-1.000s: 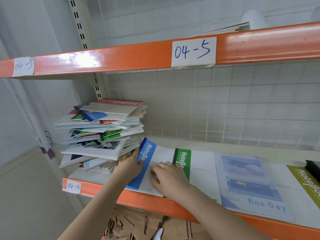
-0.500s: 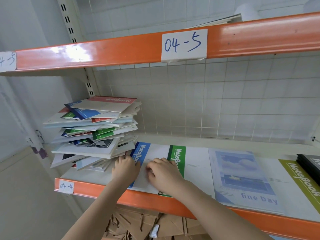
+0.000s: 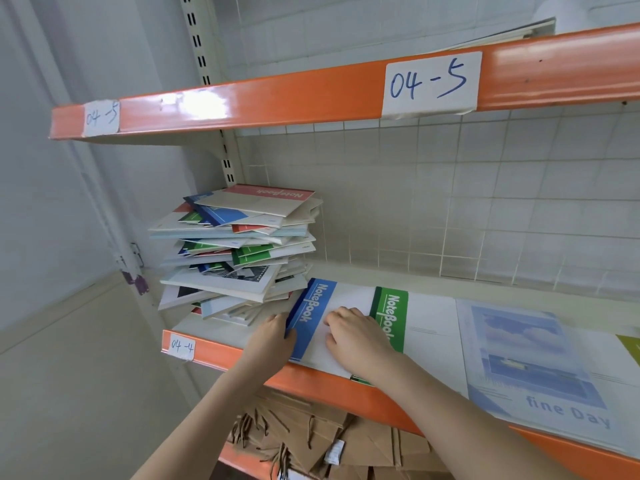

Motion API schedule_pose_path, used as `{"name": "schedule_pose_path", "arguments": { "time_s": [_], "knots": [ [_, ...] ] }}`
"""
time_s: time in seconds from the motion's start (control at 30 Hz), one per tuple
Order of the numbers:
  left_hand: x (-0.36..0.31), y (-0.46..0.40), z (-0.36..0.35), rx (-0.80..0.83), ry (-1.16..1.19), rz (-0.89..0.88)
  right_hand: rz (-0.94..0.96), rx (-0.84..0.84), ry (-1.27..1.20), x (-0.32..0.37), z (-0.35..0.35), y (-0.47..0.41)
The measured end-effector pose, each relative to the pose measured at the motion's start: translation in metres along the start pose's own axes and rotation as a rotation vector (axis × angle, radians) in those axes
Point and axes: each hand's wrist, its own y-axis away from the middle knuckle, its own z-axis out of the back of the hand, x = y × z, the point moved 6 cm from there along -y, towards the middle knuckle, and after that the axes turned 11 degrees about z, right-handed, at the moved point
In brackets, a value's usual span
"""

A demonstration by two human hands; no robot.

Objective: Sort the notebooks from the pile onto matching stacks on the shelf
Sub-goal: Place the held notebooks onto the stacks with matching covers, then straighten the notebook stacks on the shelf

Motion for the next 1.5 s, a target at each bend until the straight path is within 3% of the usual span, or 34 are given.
{"name": "schedule_pose_path", "arguments": {
  "time_s": [0.23, 0.37, 0.63, 0.77, 0.87, 1.0, 1.13, 1.2, 1.3, 1.5],
  "knots": [
    [0.002, 0.032, 0.003, -0.073, -0.045, -0.114, -0.009, 0.009, 0.053, 0.005, 0.000, 0.001],
    [0.005, 0.040, -0.003, 0.094, -0.173, -0.112, -0.025, 0.018, 0.086, 0.008, 0.001, 0.000],
    [0.014, 0.033, 0.008, 0.033, 0.038, -0.092, -0.042, 0.012, 0.063, 0.009, 0.002, -0.001],
    [0.012, 0.035, 0.013, 0.018, -0.059, -0.115, -0.057, -0.028, 0.030, 0.009, 0.004, -0.003],
    [-0.002, 0.047, 0.040, -0.219, -0.220, -0.237, -0.184, -0.269, -0.103, 0.001, 0.031, -0.005],
    [-0.022, 0.065, 0.104, -0.606, -0.042, -0.531, -0.160, -0.497, -0.276, 0.002, 0.077, -0.020],
    [-0.040, 0.047, 0.175, -0.775, -0.028, -0.466, -0.083, -0.620, -0.413, 0.011, 0.111, -0.050],
    [-0.045, 0.020, 0.197, -0.723, -0.068, -0.361, -0.122, -0.634, -0.498, 0.008, 0.122, -0.067],
    [-0.047, -0.027, 0.205, -0.514, -0.168, -0.228, -0.194, -0.566, -0.627, 0.003, 0.129, -0.092],
    [-0.026, -0.088, 0.188, -0.147, -0.269, -0.135, -0.234, -0.396, -0.664, -0.004, 0.117, -0.120]
  ]
}}
